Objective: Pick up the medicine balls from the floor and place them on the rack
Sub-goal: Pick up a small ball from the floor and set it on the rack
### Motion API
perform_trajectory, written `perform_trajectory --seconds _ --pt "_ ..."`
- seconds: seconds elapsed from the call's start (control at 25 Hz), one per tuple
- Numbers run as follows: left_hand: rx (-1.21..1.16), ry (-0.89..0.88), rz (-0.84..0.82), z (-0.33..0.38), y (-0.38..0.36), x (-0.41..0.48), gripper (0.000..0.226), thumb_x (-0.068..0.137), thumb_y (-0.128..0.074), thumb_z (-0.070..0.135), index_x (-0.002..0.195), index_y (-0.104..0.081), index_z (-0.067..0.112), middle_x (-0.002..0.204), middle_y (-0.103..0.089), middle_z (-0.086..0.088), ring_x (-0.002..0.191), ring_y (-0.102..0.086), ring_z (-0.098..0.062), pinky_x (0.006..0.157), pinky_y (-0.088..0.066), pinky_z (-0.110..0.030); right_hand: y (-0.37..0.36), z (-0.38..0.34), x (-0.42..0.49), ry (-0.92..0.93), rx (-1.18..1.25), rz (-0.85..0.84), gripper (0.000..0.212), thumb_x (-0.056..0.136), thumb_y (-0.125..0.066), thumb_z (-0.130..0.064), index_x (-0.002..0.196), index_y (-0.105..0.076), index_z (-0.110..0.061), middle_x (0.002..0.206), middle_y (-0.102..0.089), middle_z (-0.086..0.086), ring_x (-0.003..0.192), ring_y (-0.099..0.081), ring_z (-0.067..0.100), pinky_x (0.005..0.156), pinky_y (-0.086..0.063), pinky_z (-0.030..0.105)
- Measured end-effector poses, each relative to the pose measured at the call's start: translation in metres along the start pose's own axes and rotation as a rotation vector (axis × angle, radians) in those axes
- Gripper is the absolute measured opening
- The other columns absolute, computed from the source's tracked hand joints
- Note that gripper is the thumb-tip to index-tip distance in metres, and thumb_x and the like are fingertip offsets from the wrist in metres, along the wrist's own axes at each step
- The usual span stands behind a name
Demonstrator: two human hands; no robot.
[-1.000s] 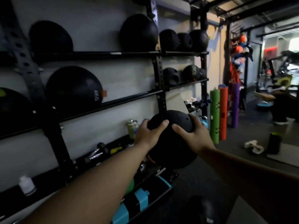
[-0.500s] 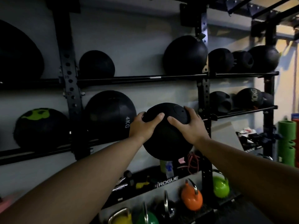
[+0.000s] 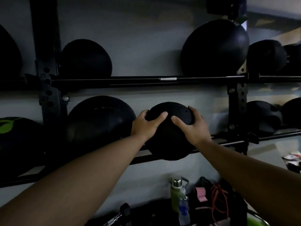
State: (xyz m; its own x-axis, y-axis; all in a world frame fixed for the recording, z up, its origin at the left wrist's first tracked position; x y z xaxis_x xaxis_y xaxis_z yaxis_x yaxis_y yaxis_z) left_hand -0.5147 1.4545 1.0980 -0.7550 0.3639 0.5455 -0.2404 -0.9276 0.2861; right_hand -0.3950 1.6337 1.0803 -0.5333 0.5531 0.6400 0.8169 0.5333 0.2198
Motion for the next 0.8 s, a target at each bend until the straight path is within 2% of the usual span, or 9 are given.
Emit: perform_trajectory --seconds 0.08,0.12,0.16,0.24,0.32,0.4,0.52,0.64,0.8 --pt "0.073 0.030 0.015 -0.026 -0.022 0.034 0.092 0.070 -0.068 0.087 0.144 -0.060 0.032 0.127 -0.070 0.007 0.113 -0.068 -0.016 0.092 -0.058 -0.032 -0.017 0.037 0.036 0.001 0.004 -0.055 0.113 0.064 -0.070 -0.087 0.158 -0.036 -0.035 0.146 -0.050 0.007 0.130 -0.056 0.029 0.100 -0.053 0.041" --pt "0.153 0.052 0.008 -0.043 -0.035 0.049 0.096 0.071 -0.063 0.089 0.149 -0.057 0.034 0.141 -0.067 0.003 0.125 -0.065 -0.021 0.103 -0.055 -0.039 -0.031 0.057 0.052 -0.016 -0.029 -0.111 0.113 0.065 -0.069 -0.088 0.160 -0.034 -0.035 0.149 -0.048 0.009 0.133 -0.054 0.031 0.102 -0.050 0.041" --pt "0.250 0.036 -0.017 -0.057 -0.048 0.062 0.089 0.080 -0.058 0.085 0.154 -0.053 0.035 0.153 -0.059 0.000 0.138 -0.058 -0.024 0.114 -0.048 -0.042 -0.049 0.075 0.064 -0.026 -0.087 -0.175 0.114 0.066 -0.066 -0.090 0.161 -0.032 -0.036 0.153 -0.047 0.010 0.136 -0.052 0.033 0.107 -0.048 0.044" --pt "0.467 -0.079 -0.041 -0.079 -0.069 0.089 0.064 0.104 -0.043 0.061 0.162 -0.043 0.034 0.170 -0.039 -0.001 0.157 -0.034 -0.026 0.127 -0.027 -0.043 -0.089 0.103 0.094 -0.014 -0.158 -0.243 0.110 0.067 -0.052 -0.098 0.159 -0.034 -0.041 0.155 -0.047 0.009 0.138 -0.051 0.036 0.113 -0.044 0.051" --pt "0.558 -0.118 -0.002 -0.096 -0.072 0.109 0.062 0.106 -0.034 0.057 0.165 -0.035 0.035 0.174 -0.030 0.002 0.160 -0.024 -0.025 0.129 -0.021 -0.046 -0.120 0.112 0.127 -0.012 -0.118 -0.272 0.097 0.073 -0.045 -0.095 0.153 -0.044 -0.041 0.150 -0.054 0.007 0.135 -0.054 0.035 0.112 -0.045 0.051" --pt "0.643 -0.130 0.037 -0.115 -0.074 0.123 0.067 0.105 -0.032 0.062 0.165 -0.034 0.031 0.172 -0.032 0.001 0.158 -0.028 -0.025 0.128 -0.024 -0.046 -0.139 0.121 0.157 -0.014 -0.067 -0.324 0.074 0.087 -0.051 -0.079 0.144 -0.060 -0.032 0.141 -0.064 0.009 0.130 -0.059 0.032 0.108 -0.047 0.042" --pt "0.675 -0.162 0.056 -0.137 -0.085 0.127 0.074 0.102 -0.031 0.064 0.162 -0.041 0.022 0.167 -0.041 -0.003 0.154 -0.035 -0.025 0.126 -0.027 -0.039 -0.150 0.146 0.175 -0.037 0.045 -0.264 0.044 0.097 -0.059 -0.057 0.120 -0.076 -0.023 0.118 -0.075 0.006 0.114 -0.068 0.027 0.096 -0.052 0.035" --pt "0.642 -0.163 0.138 -0.149 -0.090 0.140 0.077 0.098 -0.029 0.063 0.156 -0.051 0.016 0.160 -0.052 -0.005 0.146 -0.046 -0.025 0.120 -0.031 -0.033 -0.164 0.162 0.186 -0.052 0.092 -0.237 0.040 0.095 -0.061 -0.056 0.107 -0.080 -0.023 0.105 -0.076 0.001 0.101 -0.069 0.023 0.090 -0.054 0.035" --pt "0.626 -0.162 0.140 -0.155 -0.090 0.150 0.064 0.103 -0.038 0.051 0.153 -0.055 0.014 0.156 -0.055 -0.006 0.143 -0.049 -0.025 0.116 -0.031 -0.027 -0.168 0.167 0.194 -0.062 0.051 -0.182 0.044 0.095 -0.057 -0.058 0.107 -0.079 -0.022 0.106 -0.077 0.005 0.102 -0.070 0.027 0.090 -0.055 0.035"
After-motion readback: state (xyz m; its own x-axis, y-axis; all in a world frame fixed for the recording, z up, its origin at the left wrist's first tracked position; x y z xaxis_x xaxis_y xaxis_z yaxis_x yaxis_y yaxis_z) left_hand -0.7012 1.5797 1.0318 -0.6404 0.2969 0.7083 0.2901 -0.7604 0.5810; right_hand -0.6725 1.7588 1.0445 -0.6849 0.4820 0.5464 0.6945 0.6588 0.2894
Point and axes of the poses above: each hand's wrist, its own x-axis towards the middle knuckle, its own y-axis out of the back of the hand, z = x × y, the point moved 6 cm from there along x, towards the middle knuckle
